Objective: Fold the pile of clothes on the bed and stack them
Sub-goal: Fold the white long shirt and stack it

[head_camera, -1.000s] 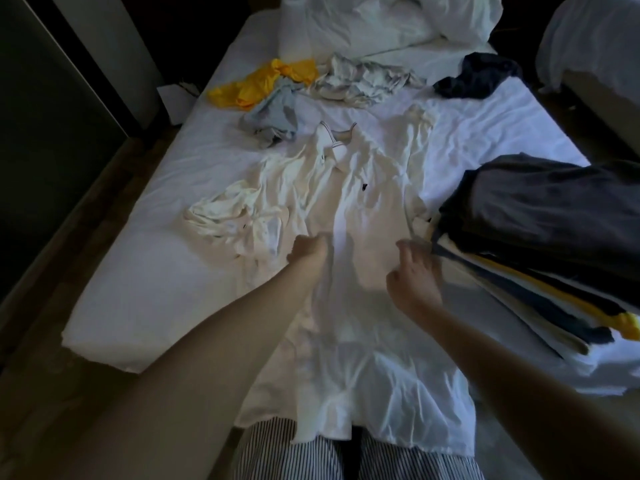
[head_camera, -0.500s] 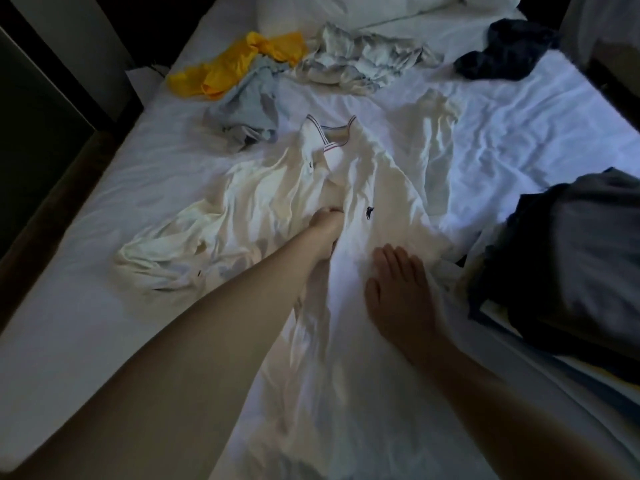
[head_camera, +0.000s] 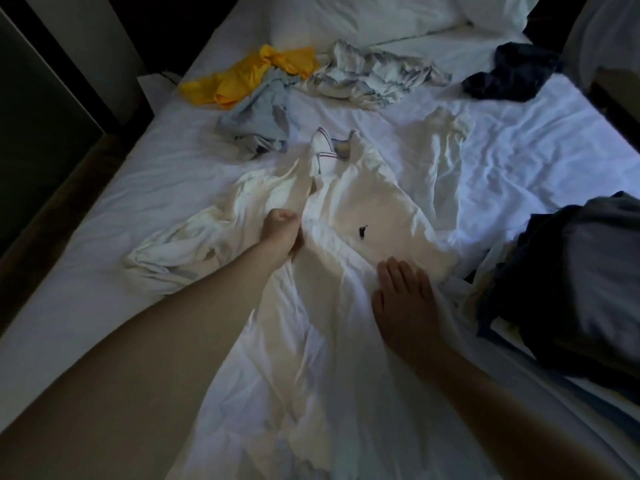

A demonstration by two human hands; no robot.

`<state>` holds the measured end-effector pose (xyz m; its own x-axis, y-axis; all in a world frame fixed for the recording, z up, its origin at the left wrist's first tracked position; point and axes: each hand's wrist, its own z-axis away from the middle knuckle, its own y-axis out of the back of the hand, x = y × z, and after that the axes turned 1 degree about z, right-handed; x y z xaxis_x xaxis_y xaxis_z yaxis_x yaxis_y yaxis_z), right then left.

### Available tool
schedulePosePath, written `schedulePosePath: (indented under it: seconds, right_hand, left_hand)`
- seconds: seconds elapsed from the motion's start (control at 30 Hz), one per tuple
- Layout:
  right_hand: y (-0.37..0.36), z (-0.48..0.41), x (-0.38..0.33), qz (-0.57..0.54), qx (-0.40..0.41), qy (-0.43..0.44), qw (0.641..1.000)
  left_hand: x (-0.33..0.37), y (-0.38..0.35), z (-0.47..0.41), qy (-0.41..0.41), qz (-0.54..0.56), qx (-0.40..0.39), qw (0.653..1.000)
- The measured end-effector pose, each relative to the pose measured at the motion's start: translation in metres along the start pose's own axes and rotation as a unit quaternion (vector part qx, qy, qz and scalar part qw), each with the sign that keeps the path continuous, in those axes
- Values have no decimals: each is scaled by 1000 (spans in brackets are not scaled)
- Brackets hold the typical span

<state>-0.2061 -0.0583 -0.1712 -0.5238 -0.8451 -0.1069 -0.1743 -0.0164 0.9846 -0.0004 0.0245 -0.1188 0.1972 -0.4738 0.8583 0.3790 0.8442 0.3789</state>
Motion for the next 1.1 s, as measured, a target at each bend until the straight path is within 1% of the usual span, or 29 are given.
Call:
schedulePosePath:
  seconds: [0.07,0.13,0.17,0.23,0.27,0.3,0.33,0.37,0.4,0.43,0.47,0.5,0.53,0.57,0.63,0.67,0.73,0.77,0.8,0.87,0.9,0.93,0.97,1.0,1.03,1.07,1.1]
  right_hand:
    - [9,0,-7,-11,-4,0,1000]
    - [13,3,-21,-47,23,27,998]
    - [17,6,-32,-71,21,47,996]
    - [24,11,-57,-103,-65,87,989]
    - [22,16,-68,-101,-134,96,981]
    - [17,22,-77,-101,-183,94,973]
    - [10,28,-83,-94,-203,93,970]
    - [6,33,-87,-87,-209,85,970]
    - [6,37,-90,-73,-201,75,974]
    - [6,40,-93,-53,-173,70,981]
    - [11,42,-98,-38,-146,65,986]
    - [19,45,-102,-37,-127,40,990]
    - [26,46,-106,-47,-127,10,991]
    - [31,46,-111,-50,-165,-11,985]
    - [32,48,-117,-57,-254,-16,965]
    - [33,48,-118,-78,-270,-17,959]
    - [44,49,-113,-154,-256,-45,953]
    - [49,48,-109,-191,-250,-59,947]
    - [53,49,-107,-218,-267,-75,936]
    - [63,53,-103,-259,-288,-87,918]
    - [64,53,-101,-287,-281,-106,910]
    - [66,52,-99,-334,-276,-138,891]
    - [68,50,-96,-391,-264,-168,865]
    - [76,49,-93,-450,-253,-202,832]
    - [85,48,-89,-488,-245,-221,808]
    - [93,50,-82,-518,-252,-230,784]
    - [95,52,-73,-522,-255,-211,786]
  left_hand:
    - [-2,11,6,-65,-62,-1,996]
    - [0,28,18,-136,-97,38,985]
    - [0,37,24,-170,-121,71,975]
    - [-3,58,37,-219,-203,143,944]
    - [-5,69,43,-215,-266,164,925]
    - [-13,79,45,-183,-330,168,911]
    - [-22,89,49,-128,-377,154,904]
    - [-34,100,53,-56,-391,129,909]
    - [-47,110,56,23,-369,101,924]
    - [-58,119,60,95,-319,80,939]
    - [-70,127,61,147,-264,67,951]
    - [-79,133,63,170,-222,64,958]
    - [-87,137,63,162,-193,70,965]
    - [-93,140,65,133,-178,76,972]
    - [-101,145,70,72,-162,80,981]
    - [-102,148,74,58,-144,78,985]
    - [-96,155,86,46,-100,92,990]
    - [-88,160,92,33,-57,112,992]
    - [-76,165,97,21,7,124,992]
    - [-42,175,107,-5,139,114,984]
    - [-23,178,113,-15,185,96,978]
    - [-4,179,120,-25,217,69,973]
    - [14,176,129,-39,219,39,974]
    - [29,171,141,-66,192,5,979]
    - [41,160,157,-101,136,-36,985]
    - [49,148,173,-143,80,-91,982]
    - [52,132,190,-181,27,-165,969]
